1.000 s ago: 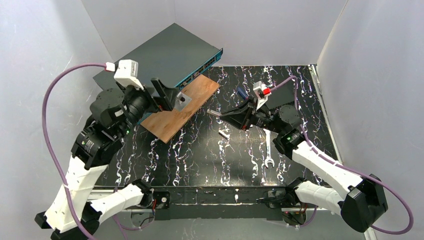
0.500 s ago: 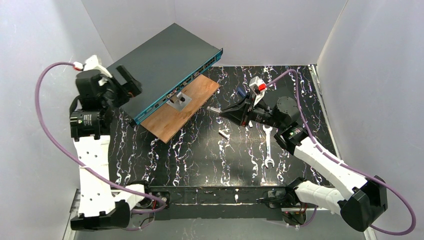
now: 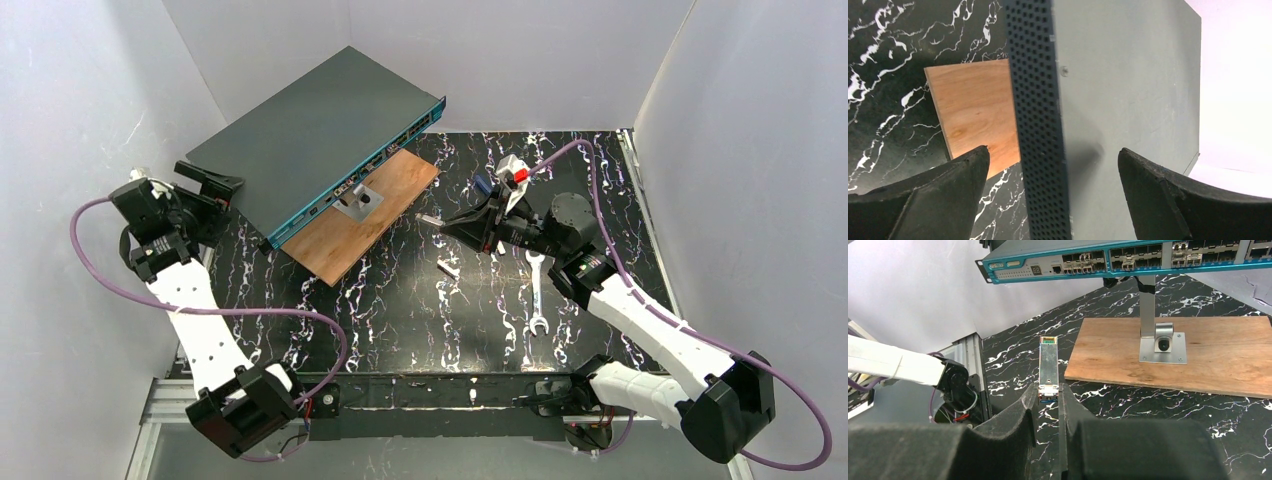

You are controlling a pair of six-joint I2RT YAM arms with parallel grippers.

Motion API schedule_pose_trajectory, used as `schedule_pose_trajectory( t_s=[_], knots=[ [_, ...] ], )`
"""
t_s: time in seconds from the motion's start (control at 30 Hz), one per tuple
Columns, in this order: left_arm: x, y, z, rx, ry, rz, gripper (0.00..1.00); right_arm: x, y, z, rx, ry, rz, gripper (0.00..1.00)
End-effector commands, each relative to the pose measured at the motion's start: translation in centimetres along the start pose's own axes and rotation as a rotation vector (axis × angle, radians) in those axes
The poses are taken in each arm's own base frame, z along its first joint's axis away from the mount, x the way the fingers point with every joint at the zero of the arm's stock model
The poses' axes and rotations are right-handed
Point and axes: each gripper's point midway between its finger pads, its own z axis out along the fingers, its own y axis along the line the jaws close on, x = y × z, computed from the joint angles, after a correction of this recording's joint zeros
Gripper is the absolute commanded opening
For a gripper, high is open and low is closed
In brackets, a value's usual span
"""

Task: Insert the plug into the switch port
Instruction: Insert the connector into the switch port.

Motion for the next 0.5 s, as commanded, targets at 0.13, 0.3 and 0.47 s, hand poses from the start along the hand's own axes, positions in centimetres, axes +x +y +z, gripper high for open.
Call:
schedule_pose_trajectory(
  t_s=[0.13, 0.3, 0.47],
  knots=[
    [0.9, -0.9, 1.1, 0.209, 0.064, -0.160, 0.97, -1.5, 0.5, 0.1, -0.011, -0.054, -0.051, 0.01],
    [1.4, -1.3, 2.2, 0.316, 0.099, -0.248, 0.91, -1.4, 0.0, 0.6, 0.005, -0.059, -0.055, 0.01],
    [1.6, -1.9, 2.4, 0.379, 0.144, -0.287, 0.86, -0.9, -0.2, 2.2, 0.042, -0.049, -0.099, 0.01]
  ],
)
